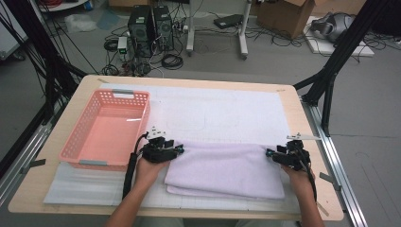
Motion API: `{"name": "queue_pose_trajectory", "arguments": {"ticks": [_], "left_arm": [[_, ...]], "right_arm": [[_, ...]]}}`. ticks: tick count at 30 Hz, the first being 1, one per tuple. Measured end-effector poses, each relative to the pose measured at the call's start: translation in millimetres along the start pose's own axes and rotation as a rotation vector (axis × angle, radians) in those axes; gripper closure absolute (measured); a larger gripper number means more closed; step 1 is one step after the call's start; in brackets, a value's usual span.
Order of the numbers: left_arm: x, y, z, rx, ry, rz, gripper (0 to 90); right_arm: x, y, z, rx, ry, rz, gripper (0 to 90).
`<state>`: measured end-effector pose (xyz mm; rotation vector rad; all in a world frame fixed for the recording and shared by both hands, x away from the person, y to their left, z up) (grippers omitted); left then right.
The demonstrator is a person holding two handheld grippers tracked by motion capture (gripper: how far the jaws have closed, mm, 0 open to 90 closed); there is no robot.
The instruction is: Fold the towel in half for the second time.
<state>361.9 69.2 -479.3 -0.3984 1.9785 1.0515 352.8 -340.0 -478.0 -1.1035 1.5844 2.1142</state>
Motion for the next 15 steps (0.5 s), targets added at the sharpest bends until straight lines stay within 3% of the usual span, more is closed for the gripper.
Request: {"name": "queue_pose_trajectory", "arguments": {"ticks": [1, 2, 3, 4, 7, 10, 15], "left_arm": [[0.3, -1.3, -1.5, 0.0, -0.007, 0.014, 68.9], [0.0, -3.6, -2.7, -0.006, -0.022, 0.041, 77.6], [-2.4, -3.9, -3.0, -0.023, -0.024, 0.028, 81.4], [-6.1, -3.5, -2.7, -0.036, -0.019, 0.011, 83.8], [-20.0, -1.0, -2.0, -0.06, -0.008, -0.059, 85.5], [-30.4, -4.2, -1.4, -0.096, -0.025, -0.087, 85.6], [-40.9, -16.3, 5.0, -0.136, -0.002, -0.125, 85.6]], "right_arm": [[0.4, 0.0, 0.7, 0.006, 0.006, -0.009, 52.4], [0.0, -0.3, 1.0, -0.007, 0.01, -0.016, 69.1], [-0.5, -0.3, 3.8, -0.074, 0.007, -0.015, 77.4], [-1.9, -0.7, 4.2, -0.056, 0.028, -0.014, 80.0], [-7.8, -0.2, 1.9, -0.019, 0.043, -0.038, 83.4], [-15.0, 0.1, -5.4, 0.011, -0.009, -0.104, 83.7], [-29.6, -4.0, -14.1, 0.052, -0.071, -0.196, 83.8]]}}
Point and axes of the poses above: each handheld gripper's, and its own axes: y roughly backward along the jaws, x roughly out of its underside, z roughly to its left, the point moved 5 cm from there along -y, roughly forward along the jaws, and after that the axes turned 3 degrees about y, right-handed, at the moved point
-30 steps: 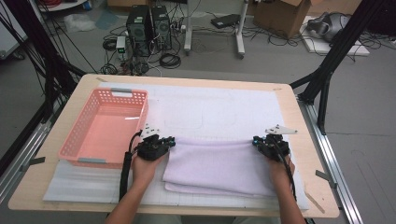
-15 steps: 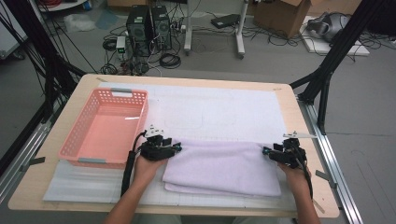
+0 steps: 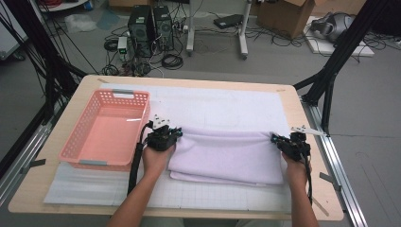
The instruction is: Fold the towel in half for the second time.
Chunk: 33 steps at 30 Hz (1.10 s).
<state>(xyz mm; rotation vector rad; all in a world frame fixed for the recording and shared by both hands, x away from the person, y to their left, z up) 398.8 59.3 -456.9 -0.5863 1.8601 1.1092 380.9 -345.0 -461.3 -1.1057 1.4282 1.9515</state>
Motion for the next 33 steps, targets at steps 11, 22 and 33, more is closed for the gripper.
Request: {"name": "queue_pose_trajectory", "arguments": {"ticks": [11, 22, 33], "left_arm": [[5.4, 22.1, -10.2, 0.09, -0.023, 0.001, 50.9], [42.0, 56.3, -12.7, 0.149, -0.043, 0.051, 52.4], [71.6, 80.9, -19.9, 0.174, -0.039, 0.106, 71.8]], "right_arm": [[4.7, 21.0, 2.0, 0.008, 0.003, -0.003, 59.2], [41.0, 80.7, 21.6, -0.062, 0.057, 0.018, 57.0], [74.9, 105.2, 41.6, -0.069, 0.125, 0.087, 59.8]]}}
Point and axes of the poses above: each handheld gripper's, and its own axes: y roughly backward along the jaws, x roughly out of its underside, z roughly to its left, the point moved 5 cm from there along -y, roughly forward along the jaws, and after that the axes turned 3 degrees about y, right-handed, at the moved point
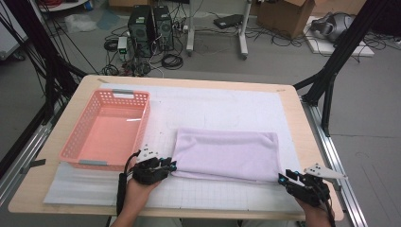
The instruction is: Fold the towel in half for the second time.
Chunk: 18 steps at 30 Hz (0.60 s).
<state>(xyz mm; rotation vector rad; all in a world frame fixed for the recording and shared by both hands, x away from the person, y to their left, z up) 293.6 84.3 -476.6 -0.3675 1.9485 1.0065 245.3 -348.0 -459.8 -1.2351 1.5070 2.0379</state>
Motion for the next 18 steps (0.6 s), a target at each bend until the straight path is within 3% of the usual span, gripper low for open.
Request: {"name": "queue_pose_trajectory", "arguments": {"ticks": [3, 4, 7, 10, 13, 16, 17, 18], "left_arm": [[3.3, 1.9, -5.6, -0.007, -0.026, 0.008, 82.8], [3.1, 3.4, -6.9, -0.009, -0.028, -0.006, 84.0], [2.3, 9.9, -9.1, 0.004, -0.008, -0.036, 85.2], [1.5, 18.6, -10.5, 0.018, 0.01, -0.07, 85.3], [4.9, 24.6, -14.5, 0.043, 0.015, -0.059, 85.2], [16.2, 25.5, -22.6, 0.072, 0.01, -0.008, 83.5], [19.1, 25.5, -24.1, 0.06, -0.007, 0.0, 79.7], [19.3, 25.6, -23.9, 0.047, -0.01, 0.002, 70.6]], "right_arm": [[7.4, -2.3, 1.5, -0.022, -0.012, 0.018, 69.1], [10.4, -3.7, 1.7, -0.034, -0.014, 0.032, 78.7], [13.4, -3.3, 1.3, -0.018, 0.009, 0.038, 85.7], [8.5, 7.9, 1.3, 0.002, 0.014, -0.009, 86.3], [8.8, 15.4, 1.3, 0.002, 0.005, -0.021, 86.3], [15.9, 16.8, -2.3, -0.015, -0.028, 0.019, 84.6], [19.4, 14.9, -3.3, -0.034, -0.052, 0.055, 81.8], [21.5, 14.2, -4.4, -0.02, -0.048, 0.064, 73.8]]}}
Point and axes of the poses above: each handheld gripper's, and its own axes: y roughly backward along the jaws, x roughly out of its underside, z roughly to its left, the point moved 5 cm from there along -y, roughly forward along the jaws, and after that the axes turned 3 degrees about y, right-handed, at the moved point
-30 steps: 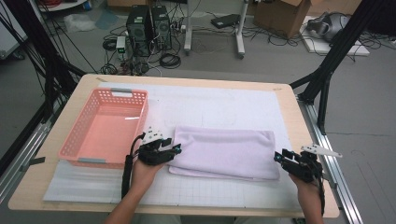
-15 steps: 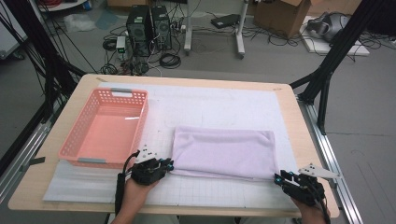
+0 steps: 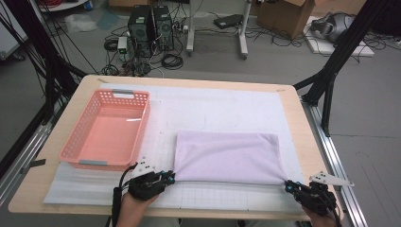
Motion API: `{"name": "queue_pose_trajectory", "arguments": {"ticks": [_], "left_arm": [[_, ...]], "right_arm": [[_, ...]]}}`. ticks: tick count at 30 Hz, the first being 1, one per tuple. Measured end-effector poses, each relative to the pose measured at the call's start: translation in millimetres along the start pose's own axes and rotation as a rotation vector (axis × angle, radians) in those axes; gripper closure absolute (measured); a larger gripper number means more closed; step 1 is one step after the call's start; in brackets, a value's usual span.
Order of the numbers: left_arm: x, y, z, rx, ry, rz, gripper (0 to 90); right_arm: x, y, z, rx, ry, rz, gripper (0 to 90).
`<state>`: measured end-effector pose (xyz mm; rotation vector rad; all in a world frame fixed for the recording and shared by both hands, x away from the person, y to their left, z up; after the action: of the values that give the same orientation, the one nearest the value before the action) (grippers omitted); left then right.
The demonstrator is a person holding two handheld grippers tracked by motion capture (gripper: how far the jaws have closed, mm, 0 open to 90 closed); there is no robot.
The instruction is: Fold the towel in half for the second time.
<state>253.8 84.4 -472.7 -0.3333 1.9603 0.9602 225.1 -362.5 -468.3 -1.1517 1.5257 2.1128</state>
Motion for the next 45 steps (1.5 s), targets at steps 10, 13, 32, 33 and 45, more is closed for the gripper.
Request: {"name": "queue_pose_trajectory", "arguments": {"ticks": [10, 13, 32, 33, 45], "left_arm": [[-34.9, -1.2, 14.6, 0.007, 0.004, -0.135, 53.3], [-50.4, -11.3, 19.9, 0.01, 0.001, -0.128, 57.1], [-97.6, -91.7, 60.8, -0.136, 0.018, -0.008, 55.5], [-97.4, -95.2, 62.2, -0.147, 0.011, -0.003, 55.5], [-96.6, -114.7, 76.6, -0.321, -0.067, -0.014, 86.6]], "right_arm": [[-6.9, 2.7, -4.8, 0.045, -0.008, -0.074, 63.0], [-8.5, 2.5, -3.7, 0.049, -0.008, -0.077, 62.6], [-28.3, -14.0, -9.7, 0.043, 0.005, -0.098, 61.5], [-30.1, -15.5, -10.1, 0.043, 0.007, -0.098, 61.5], [-44.6, -37.3, -18.8, 0.039, 0.004, -0.087, 60.8]]}}
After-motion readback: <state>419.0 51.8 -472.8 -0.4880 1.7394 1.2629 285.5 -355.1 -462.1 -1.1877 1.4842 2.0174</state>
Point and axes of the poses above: each handheld gripper's, and its own axes: y roughly backward along the jaws, x roughly out of its underside, z roughly to its left, the point moved 5 cm from there along -y, roughly forward along the jaws, and after that the axes turned 3 degrees about y, right-handed, at the moved point
